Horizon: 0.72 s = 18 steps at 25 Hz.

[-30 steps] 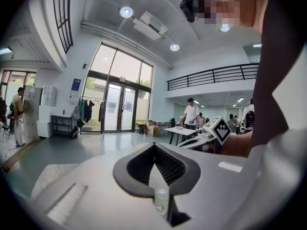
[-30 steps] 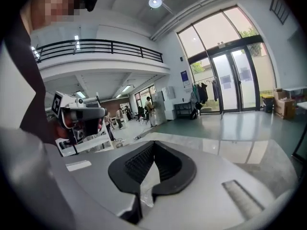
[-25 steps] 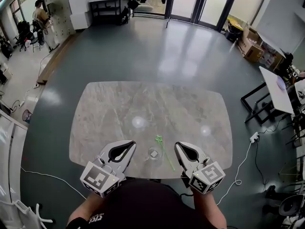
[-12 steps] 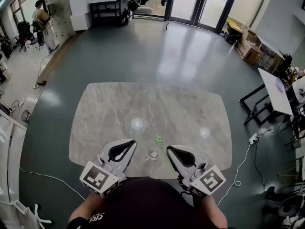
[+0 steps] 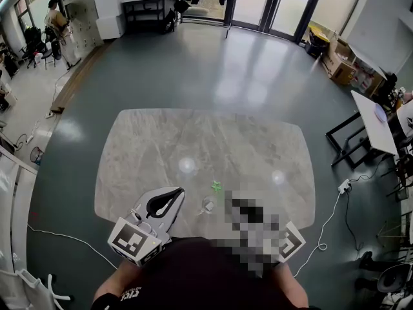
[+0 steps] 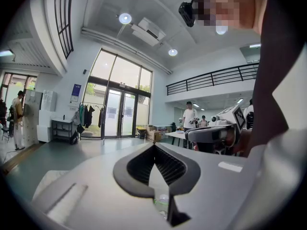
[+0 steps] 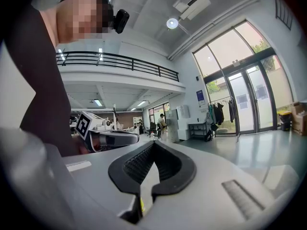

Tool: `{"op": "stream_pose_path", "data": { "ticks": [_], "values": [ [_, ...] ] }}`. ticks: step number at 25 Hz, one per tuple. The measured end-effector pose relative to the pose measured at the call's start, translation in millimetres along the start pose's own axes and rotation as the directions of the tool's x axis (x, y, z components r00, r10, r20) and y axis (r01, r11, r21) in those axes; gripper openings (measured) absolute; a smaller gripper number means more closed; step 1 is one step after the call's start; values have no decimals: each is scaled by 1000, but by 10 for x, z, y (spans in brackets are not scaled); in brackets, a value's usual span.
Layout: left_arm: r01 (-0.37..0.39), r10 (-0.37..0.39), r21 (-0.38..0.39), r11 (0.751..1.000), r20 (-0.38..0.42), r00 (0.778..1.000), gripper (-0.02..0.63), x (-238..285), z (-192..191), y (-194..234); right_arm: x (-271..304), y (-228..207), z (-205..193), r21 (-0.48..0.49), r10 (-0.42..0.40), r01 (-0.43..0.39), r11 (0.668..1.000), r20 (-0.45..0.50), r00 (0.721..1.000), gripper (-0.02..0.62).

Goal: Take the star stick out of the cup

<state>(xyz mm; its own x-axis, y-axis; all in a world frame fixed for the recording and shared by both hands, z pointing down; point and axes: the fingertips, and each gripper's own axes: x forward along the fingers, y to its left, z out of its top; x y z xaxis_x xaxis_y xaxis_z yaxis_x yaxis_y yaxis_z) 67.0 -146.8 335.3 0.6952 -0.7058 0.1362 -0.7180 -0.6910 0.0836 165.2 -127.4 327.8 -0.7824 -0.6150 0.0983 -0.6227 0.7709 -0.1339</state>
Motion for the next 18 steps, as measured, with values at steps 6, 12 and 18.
{"op": "stream_pose_path", "data": {
  "ticks": [6,12,18],
  "values": [
    [-3,3,1,1000,-2,1000,2,-23,-13,11,7,15,-32,20,1,-1,1000,-2,1000,12],
    [-4,4,-3,1000,-8,1000,2,-43,-23,4,14,30,-25,19,3,-3,1000,1,1000,12],
    [-5,5,-7,1000,-15,1000,2,-49,-58,-57,-58,18,-79,21,6,-6,1000,4,1000,12]
  ]
}}
